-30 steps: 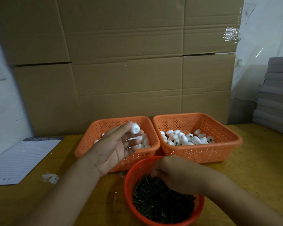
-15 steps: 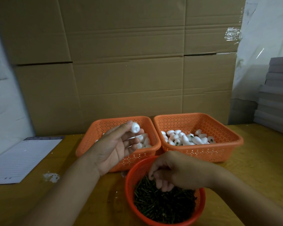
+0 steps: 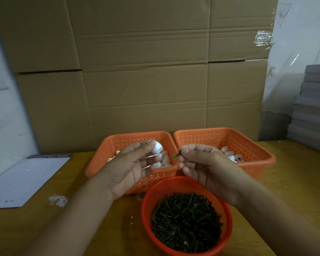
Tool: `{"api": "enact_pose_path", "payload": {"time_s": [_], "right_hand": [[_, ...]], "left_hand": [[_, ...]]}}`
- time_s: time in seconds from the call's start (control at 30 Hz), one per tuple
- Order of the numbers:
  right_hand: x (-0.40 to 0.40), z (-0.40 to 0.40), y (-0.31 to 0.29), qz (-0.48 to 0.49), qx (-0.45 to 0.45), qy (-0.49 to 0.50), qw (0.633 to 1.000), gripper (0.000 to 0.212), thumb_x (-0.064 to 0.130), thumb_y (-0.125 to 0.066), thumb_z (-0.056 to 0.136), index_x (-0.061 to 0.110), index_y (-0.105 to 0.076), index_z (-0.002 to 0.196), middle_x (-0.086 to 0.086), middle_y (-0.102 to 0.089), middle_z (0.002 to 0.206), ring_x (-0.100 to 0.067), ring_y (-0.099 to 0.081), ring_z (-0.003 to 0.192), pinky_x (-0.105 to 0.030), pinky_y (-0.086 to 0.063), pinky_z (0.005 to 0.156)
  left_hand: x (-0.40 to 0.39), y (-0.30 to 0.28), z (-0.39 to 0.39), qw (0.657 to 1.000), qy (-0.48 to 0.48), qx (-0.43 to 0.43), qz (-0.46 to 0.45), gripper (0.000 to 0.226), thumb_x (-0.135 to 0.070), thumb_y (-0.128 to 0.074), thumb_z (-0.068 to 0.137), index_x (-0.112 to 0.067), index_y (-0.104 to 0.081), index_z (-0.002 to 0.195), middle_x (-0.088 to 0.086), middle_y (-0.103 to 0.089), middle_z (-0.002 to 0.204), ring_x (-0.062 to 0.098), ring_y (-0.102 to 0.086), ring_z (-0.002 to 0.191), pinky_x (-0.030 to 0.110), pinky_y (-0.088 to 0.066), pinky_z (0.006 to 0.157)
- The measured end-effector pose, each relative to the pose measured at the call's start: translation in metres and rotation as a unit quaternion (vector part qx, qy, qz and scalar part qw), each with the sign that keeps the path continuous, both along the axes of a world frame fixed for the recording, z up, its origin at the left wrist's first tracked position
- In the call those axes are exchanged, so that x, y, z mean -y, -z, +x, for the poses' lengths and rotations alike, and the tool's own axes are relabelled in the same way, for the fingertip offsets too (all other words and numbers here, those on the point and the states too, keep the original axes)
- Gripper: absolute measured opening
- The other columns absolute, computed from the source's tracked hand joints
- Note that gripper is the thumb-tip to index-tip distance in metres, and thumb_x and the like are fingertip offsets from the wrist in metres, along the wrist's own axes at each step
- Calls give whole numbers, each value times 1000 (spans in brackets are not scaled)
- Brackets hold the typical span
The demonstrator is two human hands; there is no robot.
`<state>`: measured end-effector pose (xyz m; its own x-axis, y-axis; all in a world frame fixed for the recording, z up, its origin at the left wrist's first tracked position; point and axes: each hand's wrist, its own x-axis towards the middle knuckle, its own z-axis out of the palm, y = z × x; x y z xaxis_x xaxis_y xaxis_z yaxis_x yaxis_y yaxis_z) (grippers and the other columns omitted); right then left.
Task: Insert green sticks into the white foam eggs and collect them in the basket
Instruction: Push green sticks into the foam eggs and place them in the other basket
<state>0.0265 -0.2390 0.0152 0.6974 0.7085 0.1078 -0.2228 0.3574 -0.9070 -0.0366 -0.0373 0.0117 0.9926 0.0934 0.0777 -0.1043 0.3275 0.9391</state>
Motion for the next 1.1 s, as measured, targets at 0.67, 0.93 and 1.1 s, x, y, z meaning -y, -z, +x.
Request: {"api": "enact_pose_path", "payload": {"time_s": [0.67,0.93,1.1], "right_hand": [[-3,-3,8,-65,157,186,968,14,28,-72,82,16,-80,84,-23,-70,87,-15,-59,62,-22,-47,51],[-4,-4,9,-70,179,200,961,12,15,-70,90,13,-79,82,-25,-69,85,-15,-55,60,-21,-45,48],[-5,-4,11,-74,194,198,958,10,13,-70,90,9,-78,84,-25,-69,82,-12,-54,58,-21,-44,47]], "left_hand": [[4,2,-1,999,5,2,-35,34,-2,-71,77,-6,-62,110,19,-74,109,23,-74,92,24,-60,72],[6,1,-3,1000,14,10,-9,36,-4,-72,77,-7,-62,112,17,-74,107,21,-74,91,25,-60,74],[9,1,-4,1000,18,17,14,38,-5,-75,75,-7,-62,111,15,-75,106,20,-74,91,24,-59,74]]}}
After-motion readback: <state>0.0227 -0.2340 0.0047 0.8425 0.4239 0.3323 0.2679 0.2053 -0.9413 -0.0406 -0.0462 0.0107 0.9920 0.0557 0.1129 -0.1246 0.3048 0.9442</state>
